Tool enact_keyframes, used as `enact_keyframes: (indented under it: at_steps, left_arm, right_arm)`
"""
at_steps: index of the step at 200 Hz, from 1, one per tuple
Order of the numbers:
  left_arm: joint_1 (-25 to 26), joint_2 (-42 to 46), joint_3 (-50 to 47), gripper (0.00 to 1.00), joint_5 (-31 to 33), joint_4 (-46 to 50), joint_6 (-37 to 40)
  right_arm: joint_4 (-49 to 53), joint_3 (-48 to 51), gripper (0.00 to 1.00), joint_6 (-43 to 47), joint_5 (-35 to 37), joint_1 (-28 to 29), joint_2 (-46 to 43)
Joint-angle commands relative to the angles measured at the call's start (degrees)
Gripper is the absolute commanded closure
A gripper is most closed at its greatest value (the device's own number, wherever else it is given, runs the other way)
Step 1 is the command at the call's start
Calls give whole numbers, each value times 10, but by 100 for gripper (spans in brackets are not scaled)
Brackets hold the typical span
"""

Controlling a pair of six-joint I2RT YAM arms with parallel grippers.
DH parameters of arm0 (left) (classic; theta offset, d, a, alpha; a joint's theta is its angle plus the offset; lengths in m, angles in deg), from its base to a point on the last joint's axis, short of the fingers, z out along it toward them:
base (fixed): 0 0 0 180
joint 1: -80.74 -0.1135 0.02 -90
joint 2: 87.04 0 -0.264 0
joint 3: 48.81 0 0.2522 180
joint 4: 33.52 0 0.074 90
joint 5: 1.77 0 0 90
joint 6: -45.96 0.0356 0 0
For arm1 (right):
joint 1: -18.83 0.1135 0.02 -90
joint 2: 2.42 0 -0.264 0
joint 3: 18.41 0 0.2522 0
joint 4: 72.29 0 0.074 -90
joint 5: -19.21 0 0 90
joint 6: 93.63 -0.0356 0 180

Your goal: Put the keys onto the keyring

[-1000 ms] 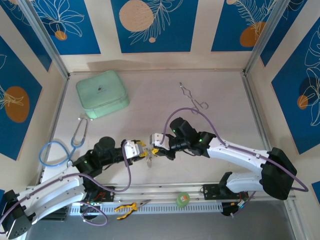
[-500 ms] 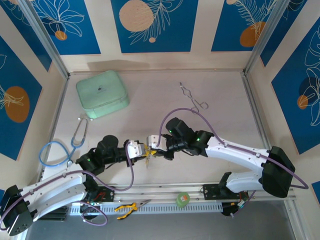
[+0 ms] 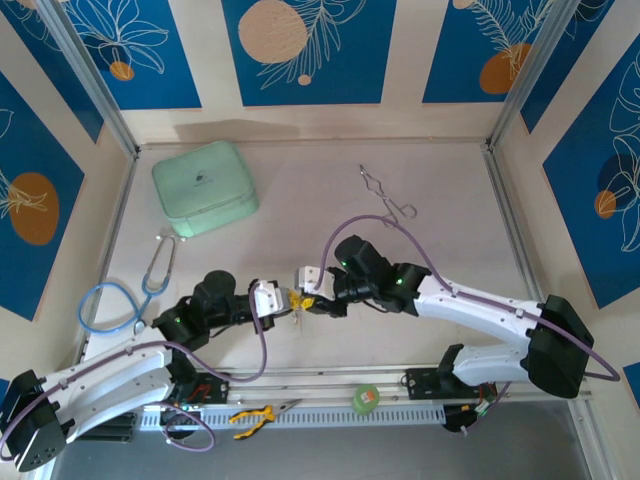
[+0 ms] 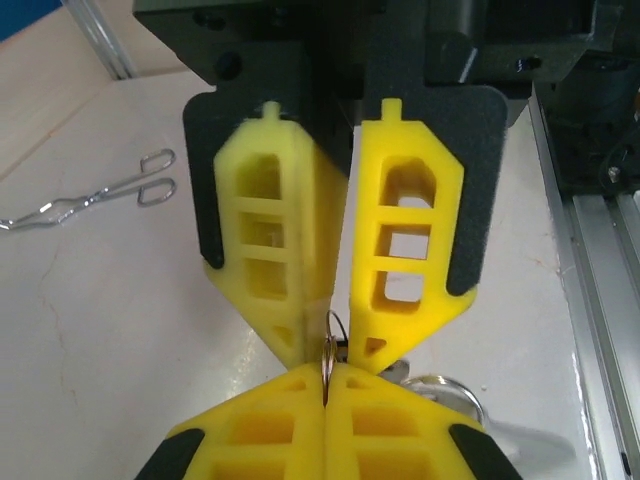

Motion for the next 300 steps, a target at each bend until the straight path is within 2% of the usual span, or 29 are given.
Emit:
enact_keyframes:
  at_steps: [1, 43, 86, 197, 300]
  left_arm:
    - [0, 9, -29, 100, 13, -104, -50]
    - [0, -2, -78, 100, 32, -216, -132]
    - [0, 0, -106, 100, 47, -270, -170]
    - [0, 0, -119, 100, 36, -284, -178]
    - [-1, -28, -109, 100, 1, -286, -159]
  right_arm:
    - [-61, 33, 67, -67, -30, -18, -29]
    - [-67, 74, 63, -143, -54, -71, -68]
    - [-78, 109, 63, -147, -70, -91, -105]
    - [-138, 101, 65, -142, -82, -87, -68]
    - [-143, 77, 65, -57, -130, -73, -27]
